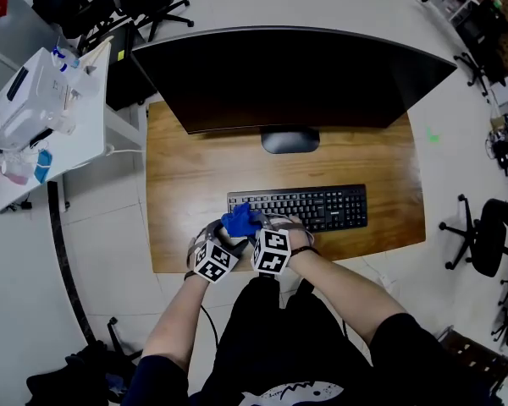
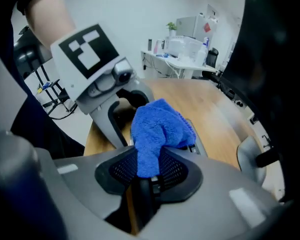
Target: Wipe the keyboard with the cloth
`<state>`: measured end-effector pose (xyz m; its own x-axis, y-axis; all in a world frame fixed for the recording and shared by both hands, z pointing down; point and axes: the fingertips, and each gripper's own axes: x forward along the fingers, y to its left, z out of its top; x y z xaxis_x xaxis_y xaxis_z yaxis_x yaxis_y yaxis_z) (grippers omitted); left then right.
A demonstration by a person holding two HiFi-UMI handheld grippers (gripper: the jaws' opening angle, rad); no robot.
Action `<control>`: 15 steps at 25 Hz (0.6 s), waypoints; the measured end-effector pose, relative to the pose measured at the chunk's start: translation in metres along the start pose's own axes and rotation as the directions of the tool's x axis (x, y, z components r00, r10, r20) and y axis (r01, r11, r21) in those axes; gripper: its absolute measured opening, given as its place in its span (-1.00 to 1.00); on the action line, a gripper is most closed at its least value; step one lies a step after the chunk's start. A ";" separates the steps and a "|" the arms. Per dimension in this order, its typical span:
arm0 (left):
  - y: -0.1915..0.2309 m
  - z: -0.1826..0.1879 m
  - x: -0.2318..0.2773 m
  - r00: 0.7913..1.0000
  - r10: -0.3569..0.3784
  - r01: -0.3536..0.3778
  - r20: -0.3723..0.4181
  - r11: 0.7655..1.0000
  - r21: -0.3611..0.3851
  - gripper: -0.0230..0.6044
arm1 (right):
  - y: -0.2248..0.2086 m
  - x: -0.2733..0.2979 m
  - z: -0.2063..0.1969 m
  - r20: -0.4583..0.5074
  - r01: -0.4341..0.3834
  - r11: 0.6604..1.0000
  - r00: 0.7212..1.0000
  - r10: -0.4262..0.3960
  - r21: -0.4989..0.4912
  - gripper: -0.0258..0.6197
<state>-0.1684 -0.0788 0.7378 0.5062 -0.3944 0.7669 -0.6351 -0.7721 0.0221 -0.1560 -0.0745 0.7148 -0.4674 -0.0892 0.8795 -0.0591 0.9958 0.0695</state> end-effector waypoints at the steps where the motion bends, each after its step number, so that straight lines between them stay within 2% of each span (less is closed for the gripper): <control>1: 0.000 0.000 0.001 1.000 -0.001 0.001 0.001 1.000 0.000 0.14 | 0.001 0.001 -0.007 -0.011 -0.001 1.000 1.000 0.001 0.004 -0.54; 6: 0.001 -0.002 0.000 1.000 -0.003 0.003 0.008 1.000 0.005 0.14 | -0.003 -0.017 -0.054 -0.054 0.040 0.998 0.998 -0.038 0.042 -0.54; 15: 0.004 -0.005 0.001 1.000 0.004 -0.004 -0.009 1.000 0.000 0.14 | -0.025 -0.070 -0.161 -0.132 0.143 0.960 0.985 -0.114 0.239 -0.54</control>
<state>-0.1732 -0.0798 0.7418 0.4987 -0.3930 0.7726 -0.6371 -0.7706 0.0193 0.0204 -0.0896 0.7278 -0.3372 -0.1986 0.9202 -0.3346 0.9390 0.0800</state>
